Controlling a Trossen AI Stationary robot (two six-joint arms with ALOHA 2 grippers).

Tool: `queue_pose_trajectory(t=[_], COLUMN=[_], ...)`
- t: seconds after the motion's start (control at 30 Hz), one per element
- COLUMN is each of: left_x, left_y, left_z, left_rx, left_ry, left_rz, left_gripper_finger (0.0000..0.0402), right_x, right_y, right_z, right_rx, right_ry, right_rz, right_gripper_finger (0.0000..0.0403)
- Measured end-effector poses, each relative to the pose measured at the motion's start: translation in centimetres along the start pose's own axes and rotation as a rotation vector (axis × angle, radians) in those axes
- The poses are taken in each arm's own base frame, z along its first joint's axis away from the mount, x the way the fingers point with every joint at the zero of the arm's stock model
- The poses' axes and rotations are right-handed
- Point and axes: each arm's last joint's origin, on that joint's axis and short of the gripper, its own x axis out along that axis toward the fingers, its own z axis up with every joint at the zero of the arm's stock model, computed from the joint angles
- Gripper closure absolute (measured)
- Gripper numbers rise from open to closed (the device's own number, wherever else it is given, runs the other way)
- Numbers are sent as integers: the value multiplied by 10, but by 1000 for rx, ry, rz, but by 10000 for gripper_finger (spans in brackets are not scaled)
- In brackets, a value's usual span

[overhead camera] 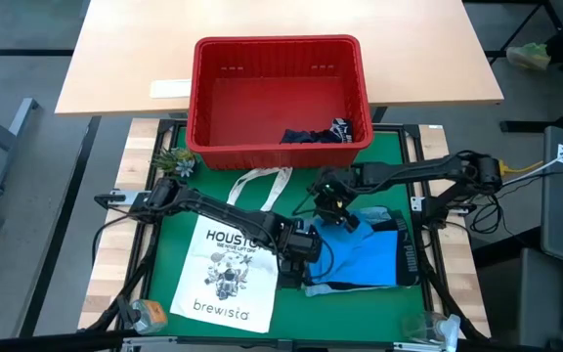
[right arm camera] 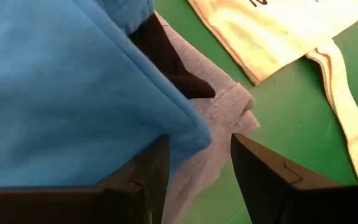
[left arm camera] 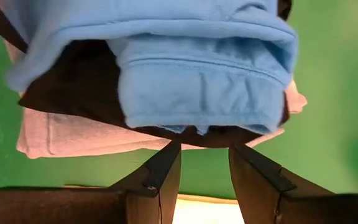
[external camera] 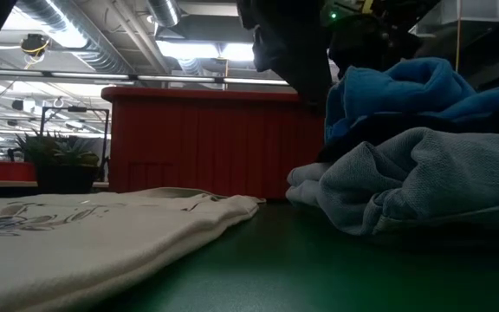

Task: Fold Laundry from Bin
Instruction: Fold the blue short

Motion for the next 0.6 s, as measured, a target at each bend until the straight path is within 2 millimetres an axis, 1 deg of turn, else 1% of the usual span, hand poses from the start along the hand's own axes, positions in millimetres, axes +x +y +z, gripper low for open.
queue_pose_trajectory(t=[0.2,0.37,0.47,0.6], left_x=[0,1,1,1], left_y=[11,16,16,16], left_z=[1,2,2,1], left_rx=[-11,-20,-20,-17], left_ry=[12,16,17,21], left_rz=[13,19,20,32], left_gripper_finger=[272,272,272,272], right_x=[8,8,8,8], right_y=[-3,1,2,3], right_z=[-1,-4,-4,-5], right_rx=[-59,-151,-177,-221], right_ry=[-2,17,19,17], right_rz=[-3,39,54,71], right_gripper_finger=[231,231,232,250])
